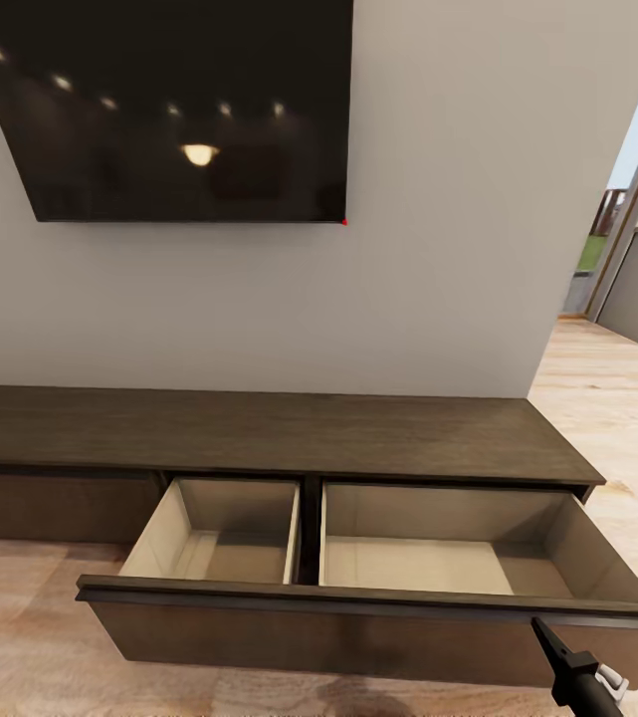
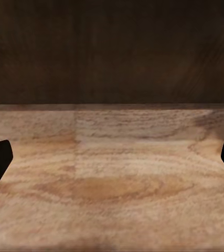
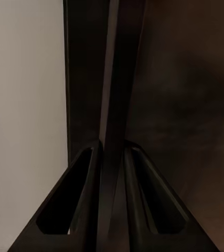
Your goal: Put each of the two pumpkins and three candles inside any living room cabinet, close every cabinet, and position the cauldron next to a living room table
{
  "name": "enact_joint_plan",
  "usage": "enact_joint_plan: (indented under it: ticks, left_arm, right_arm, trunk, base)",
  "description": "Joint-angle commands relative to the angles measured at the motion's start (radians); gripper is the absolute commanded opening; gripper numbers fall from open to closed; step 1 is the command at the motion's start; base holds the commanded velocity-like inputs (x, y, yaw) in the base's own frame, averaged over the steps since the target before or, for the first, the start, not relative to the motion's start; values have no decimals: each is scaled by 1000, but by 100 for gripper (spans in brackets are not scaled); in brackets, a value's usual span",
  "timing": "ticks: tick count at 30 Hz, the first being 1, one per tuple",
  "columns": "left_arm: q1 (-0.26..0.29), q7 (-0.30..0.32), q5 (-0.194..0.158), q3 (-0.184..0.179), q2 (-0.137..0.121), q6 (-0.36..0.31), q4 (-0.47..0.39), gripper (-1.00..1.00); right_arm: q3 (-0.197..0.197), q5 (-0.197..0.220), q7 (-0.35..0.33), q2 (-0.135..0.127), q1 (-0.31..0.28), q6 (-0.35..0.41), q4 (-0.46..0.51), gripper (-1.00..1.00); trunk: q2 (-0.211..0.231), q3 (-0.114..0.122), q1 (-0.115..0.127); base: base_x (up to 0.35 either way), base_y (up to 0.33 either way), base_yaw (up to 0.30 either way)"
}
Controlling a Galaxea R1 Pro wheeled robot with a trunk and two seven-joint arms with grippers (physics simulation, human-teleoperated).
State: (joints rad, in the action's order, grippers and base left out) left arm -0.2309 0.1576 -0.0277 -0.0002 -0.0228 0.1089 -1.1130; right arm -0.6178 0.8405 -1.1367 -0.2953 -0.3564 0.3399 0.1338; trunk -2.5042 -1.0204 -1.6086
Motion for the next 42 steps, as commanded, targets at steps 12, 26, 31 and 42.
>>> enact_joint_plan:
  ticks: [12,26,31,42]
  left_arm:
    - [0,3,-3,0,0,2,-1,100]
    - [0,4,-3,0,0,2,-1,100]
    - [0,4,-3,0,0,2,-1,100]
    - [0,3,-3,0,0,2,-1,100]
  right_arm:
    - [-12,11,12,-2,0,8,-2,-100]
    - [-5,12,14,-2,0,8,-2,-100]
    - [-5,12,14,-2,0,8,-2,-100]
    - [-5,12,14,-2,0,8,-2,100]
  trunk:
    - [0,-1,0]
    - [0,-1,0]
    - [0,-1,0]
    - [0,-1,0]
  base:
    - [-3,0,0]
    - [-52,0,0]
    - [-7,0,0]
    - [0,0,0]
